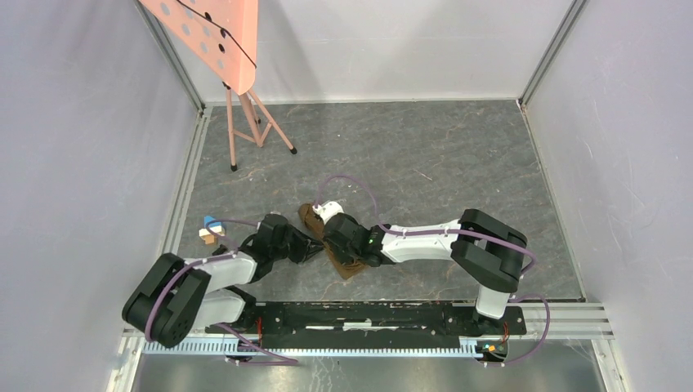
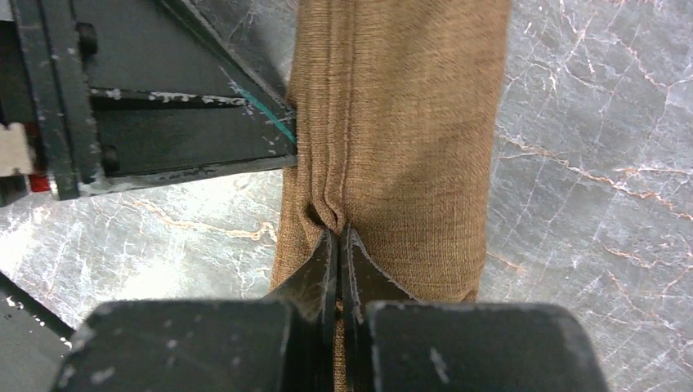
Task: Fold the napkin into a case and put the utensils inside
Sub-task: Smooth out the smaller rectangle-folded napkin at the center of the board.
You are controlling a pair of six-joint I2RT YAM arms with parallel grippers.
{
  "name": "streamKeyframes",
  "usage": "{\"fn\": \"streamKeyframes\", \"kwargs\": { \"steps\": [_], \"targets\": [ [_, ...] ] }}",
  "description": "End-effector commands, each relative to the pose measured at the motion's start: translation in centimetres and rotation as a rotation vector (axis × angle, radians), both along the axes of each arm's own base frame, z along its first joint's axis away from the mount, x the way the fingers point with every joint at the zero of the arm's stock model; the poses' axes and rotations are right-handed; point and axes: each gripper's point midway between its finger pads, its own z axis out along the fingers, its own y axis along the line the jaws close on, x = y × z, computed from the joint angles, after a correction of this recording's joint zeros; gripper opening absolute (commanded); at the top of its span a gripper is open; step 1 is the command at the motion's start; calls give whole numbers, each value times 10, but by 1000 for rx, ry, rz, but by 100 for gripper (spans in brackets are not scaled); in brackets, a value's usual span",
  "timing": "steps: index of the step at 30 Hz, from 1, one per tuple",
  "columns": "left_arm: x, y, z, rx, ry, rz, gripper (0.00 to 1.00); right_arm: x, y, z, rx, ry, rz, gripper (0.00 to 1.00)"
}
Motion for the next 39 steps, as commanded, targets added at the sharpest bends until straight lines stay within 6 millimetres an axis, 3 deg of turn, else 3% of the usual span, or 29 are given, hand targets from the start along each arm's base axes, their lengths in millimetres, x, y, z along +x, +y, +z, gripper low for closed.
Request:
{"fn": "streamKeyframes", "kwargs": {
  "steps": [1, 7, 9, 11, 13, 16, 23, 28, 29, 34, 39],
  "targets": [
    [-27, 30, -26, 186, 83, -19, 16, -3, -10, -9, 12, 29, -14, 0],
    [-13, 38, 25, 278, -78, -111, 35, 1, -4, 2, 50, 9, 1, 0],
    [-4, 44, 41, 294, -115, -115, 35, 3, -1, 5, 59, 8, 4, 0],
    [10, 46, 58, 285, -160, -110, 32, 4, 1, 7, 60, 4, 12, 0],
    [24, 39, 72, 238, -211, -126, 22, 4, 2, 9, 61, -2, 14, 0],
    [42, 16, 89, 140, -290, -188, 12, 6, 3, 12, 67, -4, 16, 0],
    [55, -5, 62, 73, -250, -260, 2, 7, 7, 15, 77, 0, 24, 0],
    [54, 12, 20, 178, -155, -265, 2, 1, 16, 23, 116, 14, 77, 0],
    [52, 17, 13, 189, -135, -265, 2, -1, 17, 27, 124, 17, 95, 3],
    [40, 42, -13, 266, -61, -251, 2, -10, 22, 55, 275, 101, 201, 38],
    [38, 52, -20, 276, -35, -248, 2, -6, 23, 72, 413, 176, 221, 53]
  ]
}}
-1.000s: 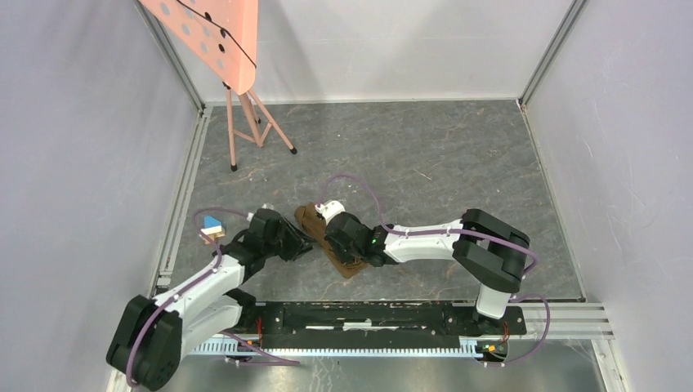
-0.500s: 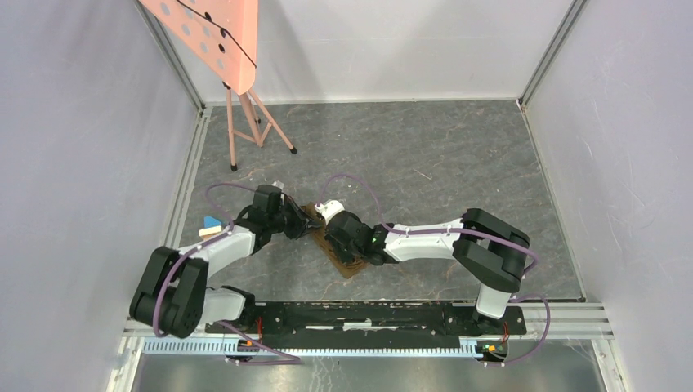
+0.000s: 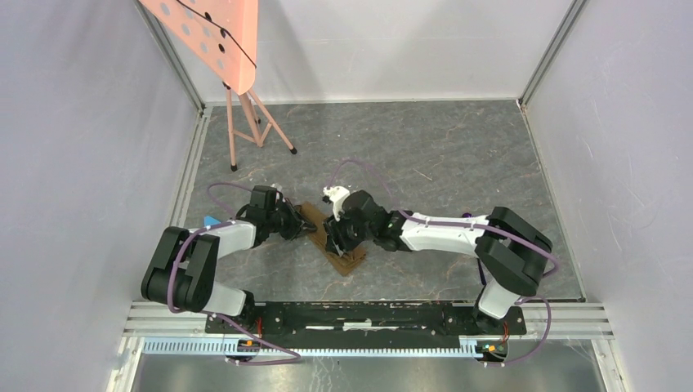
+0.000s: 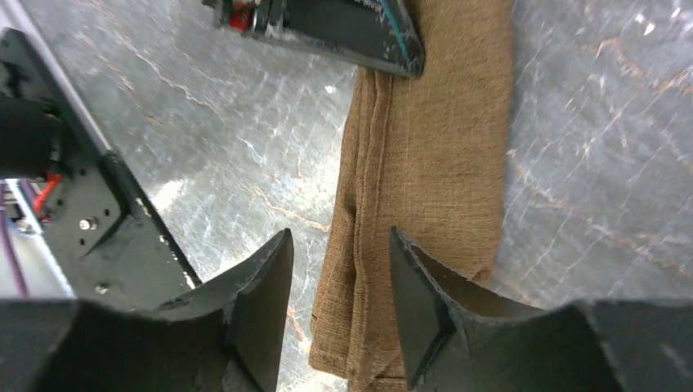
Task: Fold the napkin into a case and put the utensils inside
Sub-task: Smooth out the smaller rectangle-folded napkin at the center of the board.
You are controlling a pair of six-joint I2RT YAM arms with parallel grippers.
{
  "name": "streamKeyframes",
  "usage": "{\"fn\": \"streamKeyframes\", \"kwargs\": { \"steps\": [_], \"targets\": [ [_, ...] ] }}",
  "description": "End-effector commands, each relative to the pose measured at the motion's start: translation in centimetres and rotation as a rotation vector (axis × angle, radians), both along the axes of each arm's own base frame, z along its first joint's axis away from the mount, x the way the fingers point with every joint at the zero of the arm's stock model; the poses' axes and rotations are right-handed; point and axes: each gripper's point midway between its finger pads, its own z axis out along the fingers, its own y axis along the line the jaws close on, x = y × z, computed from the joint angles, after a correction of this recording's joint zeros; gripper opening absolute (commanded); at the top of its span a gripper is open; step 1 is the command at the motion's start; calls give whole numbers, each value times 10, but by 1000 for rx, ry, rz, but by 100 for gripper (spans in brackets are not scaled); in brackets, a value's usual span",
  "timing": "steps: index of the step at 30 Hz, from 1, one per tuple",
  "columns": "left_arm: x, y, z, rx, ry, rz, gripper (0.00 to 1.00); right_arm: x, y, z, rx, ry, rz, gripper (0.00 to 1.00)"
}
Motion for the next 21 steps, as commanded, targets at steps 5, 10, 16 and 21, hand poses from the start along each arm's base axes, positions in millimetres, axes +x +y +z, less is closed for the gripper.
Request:
{"fn": "streamKeyframes", "kwargs": {
  "steps": [5, 10, 16, 21],
  "targets": [
    [-13, 26, -28, 107, 35, -2, 2, -1, 17, 25, 199, 87, 69, 57],
    [-13, 28, -29, 105, 35, 13, 2, -14, 6, -11, 184, 153, 39, 46],
    [-15, 34, -38, 123, 64, 42, 2, -49, -15, -59, 156, 243, 36, 33],
    [-14, 34, -37, 117, 67, 38, 2, -56, -18, -48, 76, 115, 100, 34]
  ]
}}
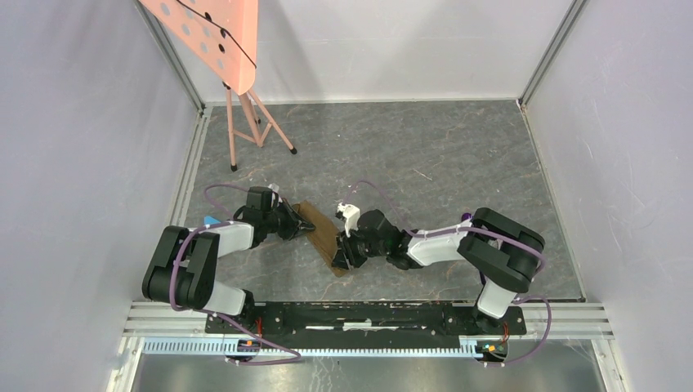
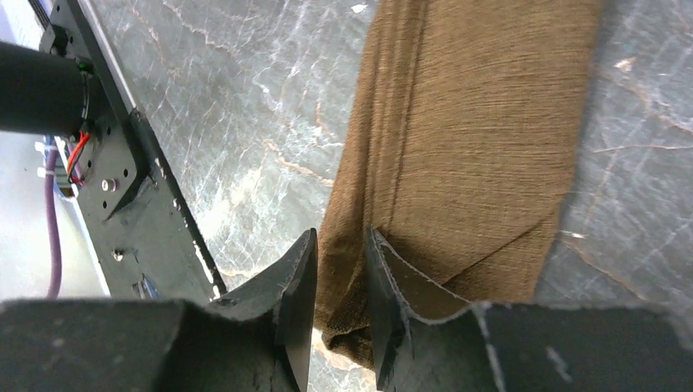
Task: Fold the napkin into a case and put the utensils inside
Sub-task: Smooth out the smaller rectangle-folded napkin at the center of the board, then pick up the smaller rectangle-folded napkin from the center of the board.
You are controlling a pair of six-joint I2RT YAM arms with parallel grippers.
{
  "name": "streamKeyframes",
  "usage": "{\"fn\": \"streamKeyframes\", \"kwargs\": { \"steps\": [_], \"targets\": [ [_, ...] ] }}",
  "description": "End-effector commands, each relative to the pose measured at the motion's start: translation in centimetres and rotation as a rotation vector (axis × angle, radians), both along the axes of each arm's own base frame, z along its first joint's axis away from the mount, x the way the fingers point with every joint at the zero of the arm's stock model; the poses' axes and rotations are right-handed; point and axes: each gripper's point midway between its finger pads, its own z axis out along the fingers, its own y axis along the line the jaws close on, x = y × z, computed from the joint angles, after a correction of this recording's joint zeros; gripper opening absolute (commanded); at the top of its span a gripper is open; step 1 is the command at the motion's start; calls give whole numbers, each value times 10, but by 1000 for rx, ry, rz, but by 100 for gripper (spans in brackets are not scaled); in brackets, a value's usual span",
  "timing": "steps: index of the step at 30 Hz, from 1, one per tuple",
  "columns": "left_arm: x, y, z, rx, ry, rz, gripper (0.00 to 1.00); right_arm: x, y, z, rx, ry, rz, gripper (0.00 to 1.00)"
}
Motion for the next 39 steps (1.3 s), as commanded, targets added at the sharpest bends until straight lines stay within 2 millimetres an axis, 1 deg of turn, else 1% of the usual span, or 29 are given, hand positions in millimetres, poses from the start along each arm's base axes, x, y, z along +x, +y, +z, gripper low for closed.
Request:
{"fn": "streamKeyframes", "kwargs": {
  "steps": [1, 3, 7, 9, 10, 11, 14, 17, 20, 22, 24, 26, 29, 31, 33, 35, 36, 38, 39],
  "targets": [
    [-17, 27, -35, 145, 80, 28, 2, -22, -12, -5, -130, -85, 97, 35],
    [-17, 27, -34, 148, 79, 23, 2, -16, -9, 14, -135, -170, 126, 41],
    [-16, 26, -28, 146, 76, 17, 2, 1, 0, 47, -206, -396, 146, 70],
    [-15, 27, -25, 154, 81, 22, 2, 12, 4, 54, -269, -483, 113, 80],
    [-13, 26, -23, 152, 73, 22, 2, 17, 8, 54, -303, -515, 96, 82],
    [-17, 28, -24, 158, 99, 21, 2, 20, 11, 53, -337, -539, 77, 83],
    [-16, 27, -21, 157, 101, 23, 2, 33, 17, 51, -414, -619, -13, 85],
    [-15, 27, -19, 153, 103, 26, 2, 40, 27, 46, -450, -634, -79, 80],
    [-14, 26, -18, 150, 103, 32, 4, 38, 36, 38, -424, -625, -103, 77],
    [-11, 25, -15, 141, 94, 37, 6, 38, 39, 30, -420, -622, -114, 75],
    [-9, 24, -11, 133, 84, 37, 10, 39, 39, 21, -440, -628, -132, 72],
    [-7, 22, -6, 125, 75, 33, 13, 42, 34, 13, -473, -646, -154, 68],
    [-4, 20, 5, 110, 50, 32, 22, 46, 25, 3, -511, -669, -178, 63],
    [-2, 21, 16, 117, 32, 33, 29, 48, 17, -4, -534, -681, -193, 54],
    [2, 25, 31, 139, 4, 42, 38, 48, 14, -8, -534, -687, -200, 43],
    [6, 33, 49, 180, -36, 54, 45, 48, 12, -9, -532, -689, -204, 28],
    [8, 36, 57, 202, -56, 59, 50, 48, 12, -9, -529, -690, -203, 22],
    [11, 46, 77, 251, -102, 82, 55, 47, 15, -6, -514, -692, -191, 14],
    [11, 52, 83, 280, -115, 92, 56, 47, 17, -4, -511, -695, -185, 9]
  ]
}}
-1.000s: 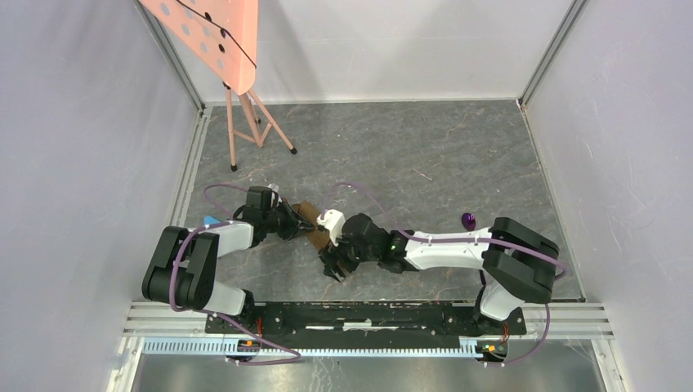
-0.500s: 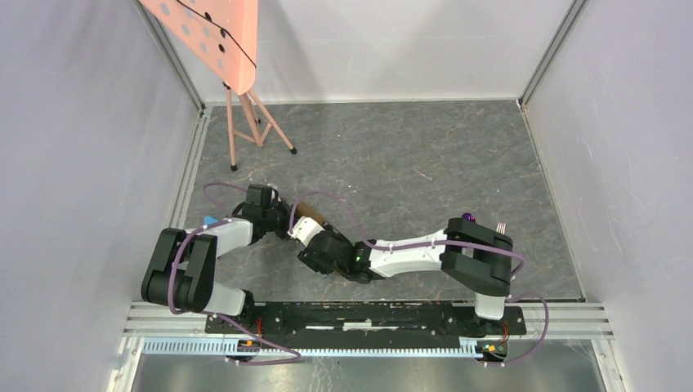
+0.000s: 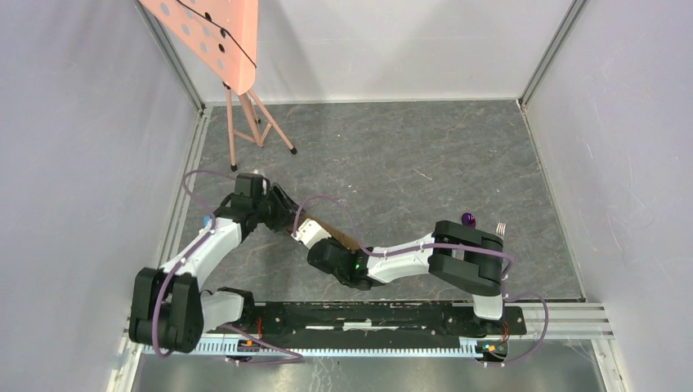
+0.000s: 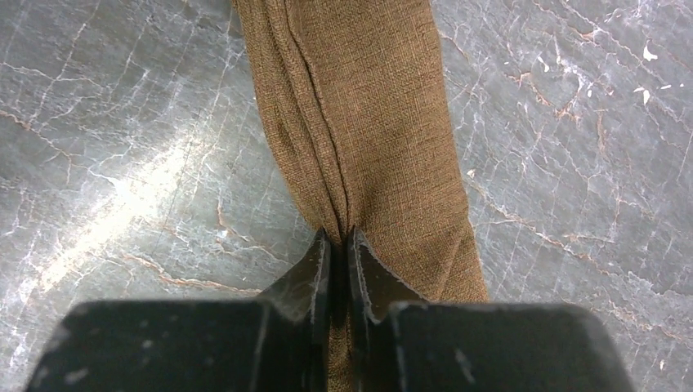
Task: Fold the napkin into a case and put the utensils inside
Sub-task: Pick up the smaller rectangle-folded napkin from the center of the board, then turn over the smaller rectangle-folded napkin at the center of the board.
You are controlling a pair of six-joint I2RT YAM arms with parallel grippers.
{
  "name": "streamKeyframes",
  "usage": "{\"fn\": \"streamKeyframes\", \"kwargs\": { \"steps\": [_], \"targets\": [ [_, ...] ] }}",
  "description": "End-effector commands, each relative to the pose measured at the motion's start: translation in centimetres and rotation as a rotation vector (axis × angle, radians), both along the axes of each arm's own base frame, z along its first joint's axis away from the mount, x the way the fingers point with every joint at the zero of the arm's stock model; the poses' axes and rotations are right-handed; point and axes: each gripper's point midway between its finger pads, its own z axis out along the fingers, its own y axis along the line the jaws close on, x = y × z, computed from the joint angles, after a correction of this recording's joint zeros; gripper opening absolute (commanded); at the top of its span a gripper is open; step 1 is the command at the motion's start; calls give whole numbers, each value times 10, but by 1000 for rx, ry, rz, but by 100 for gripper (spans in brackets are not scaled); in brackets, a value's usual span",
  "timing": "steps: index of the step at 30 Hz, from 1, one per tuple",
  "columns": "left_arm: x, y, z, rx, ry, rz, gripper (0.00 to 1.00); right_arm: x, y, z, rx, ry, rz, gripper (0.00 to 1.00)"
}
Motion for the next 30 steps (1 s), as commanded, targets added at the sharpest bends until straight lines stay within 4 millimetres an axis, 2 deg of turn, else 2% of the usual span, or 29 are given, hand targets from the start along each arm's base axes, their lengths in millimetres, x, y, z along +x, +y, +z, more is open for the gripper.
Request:
{"fn": "streamKeyframes", "kwargs": {
  "steps": [1, 3, 6, 10, 13, 17, 22, 23, 25, 30],
  "targets": [
    [9, 28, 44, 158, -117, 26, 57, 5, -3, 0, -9, -24, -12, 8],
    [8, 36, 50, 198, -130, 39, 58, 4, 1, 4, 0, -24, 7, 5],
    [1, 43, 49, 237, -121, 49, 59, 1, 10, 10, 15, -9, 44, 0],
    [-8, 50, 47, 266, -114, 53, 58, -11, 26, 25, 68, 70, 115, 0],
    [-13, 57, 57, 300, -131, 59, 58, -26, 41, 41, 184, 239, 176, 0],
    [-19, 62, 84, 323, -190, 58, 58, -53, 51, 51, 358, 577, 258, 0],
    [-26, 70, 112, 356, -244, 70, 58, -75, 47, 71, 646, 933, 297, 0],
    [-27, 71, 114, 356, -247, 67, 58, -78, 47, 78, 682, 965, 317, 0],
    [-29, 71, 117, 358, -251, 61, 58, -79, 43, 80, 712, 1026, 295, 0],
    [-30, 68, 119, 351, -252, 40, 58, -79, 23, 94, 973, 1272, 264, 0]
  ]
}}
